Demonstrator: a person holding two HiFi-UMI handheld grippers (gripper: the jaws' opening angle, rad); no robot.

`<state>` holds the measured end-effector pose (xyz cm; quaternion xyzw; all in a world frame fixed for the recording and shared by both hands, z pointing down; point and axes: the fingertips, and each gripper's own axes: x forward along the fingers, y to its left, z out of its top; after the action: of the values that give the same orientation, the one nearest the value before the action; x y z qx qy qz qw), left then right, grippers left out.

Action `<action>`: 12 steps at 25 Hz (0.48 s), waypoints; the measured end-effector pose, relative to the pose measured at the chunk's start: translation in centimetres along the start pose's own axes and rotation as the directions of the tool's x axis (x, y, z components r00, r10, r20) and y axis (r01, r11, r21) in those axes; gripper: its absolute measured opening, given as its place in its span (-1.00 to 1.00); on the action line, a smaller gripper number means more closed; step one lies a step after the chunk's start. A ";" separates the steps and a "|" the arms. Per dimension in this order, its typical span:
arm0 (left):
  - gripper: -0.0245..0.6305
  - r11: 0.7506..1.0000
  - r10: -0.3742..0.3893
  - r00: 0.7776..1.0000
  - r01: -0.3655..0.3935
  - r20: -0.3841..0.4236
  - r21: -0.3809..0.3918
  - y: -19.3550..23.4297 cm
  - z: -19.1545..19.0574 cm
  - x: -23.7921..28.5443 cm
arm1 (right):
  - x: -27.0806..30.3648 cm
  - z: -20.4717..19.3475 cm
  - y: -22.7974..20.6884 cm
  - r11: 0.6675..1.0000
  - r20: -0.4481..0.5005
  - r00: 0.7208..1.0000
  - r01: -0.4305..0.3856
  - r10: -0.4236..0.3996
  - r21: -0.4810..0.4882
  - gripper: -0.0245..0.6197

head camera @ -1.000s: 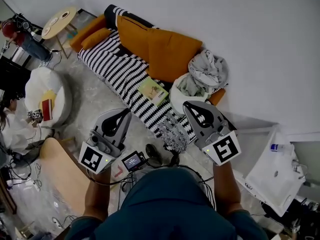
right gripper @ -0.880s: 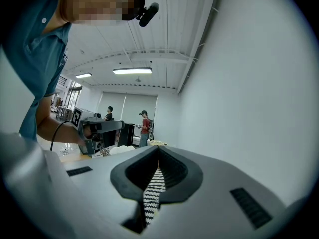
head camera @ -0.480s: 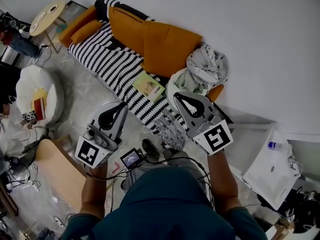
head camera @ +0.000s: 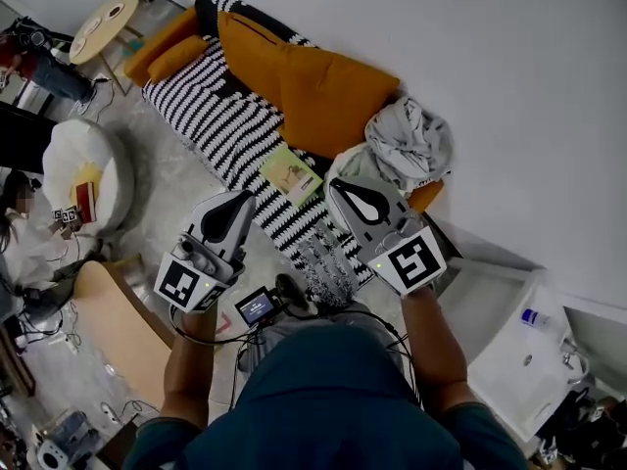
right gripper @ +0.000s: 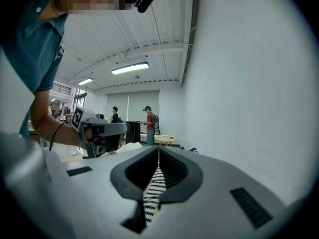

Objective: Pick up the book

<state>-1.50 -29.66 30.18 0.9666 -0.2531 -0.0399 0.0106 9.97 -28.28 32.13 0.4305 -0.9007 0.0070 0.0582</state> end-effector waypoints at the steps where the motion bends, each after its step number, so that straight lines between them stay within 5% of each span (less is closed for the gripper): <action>1: -0.92 1.000 0.006 1.000 -0.006 -0.006 -0.013 -0.1 -0.6 0.8 | -0.2 -0.3 -0.5 1.000 0.002 1.000 -0.010 0.010 0.004 -0.88; 7: -0.92 0.987 0.056 0.996 -0.066 -0.067 -0.147 0.9 -5.5 3.5 | -0.8 -2.0 -2.7 0.999 -0.002 0.999 -0.044 0.044 0.024 -0.88; 12: -0.92 0.923 0.092 0.987 -0.134 -0.129 -0.361 4.4 -12.4 4.1 | -0.4 -3.9 -3.7 0.998 -0.025 0.999 -0.034 0.035 0.049 -0.88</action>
<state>0.92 -35.54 42.41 0.9319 -0.2955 -0.0327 0.2079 13.49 -30.12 35.78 0.4161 -0.9067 0.0356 0.0593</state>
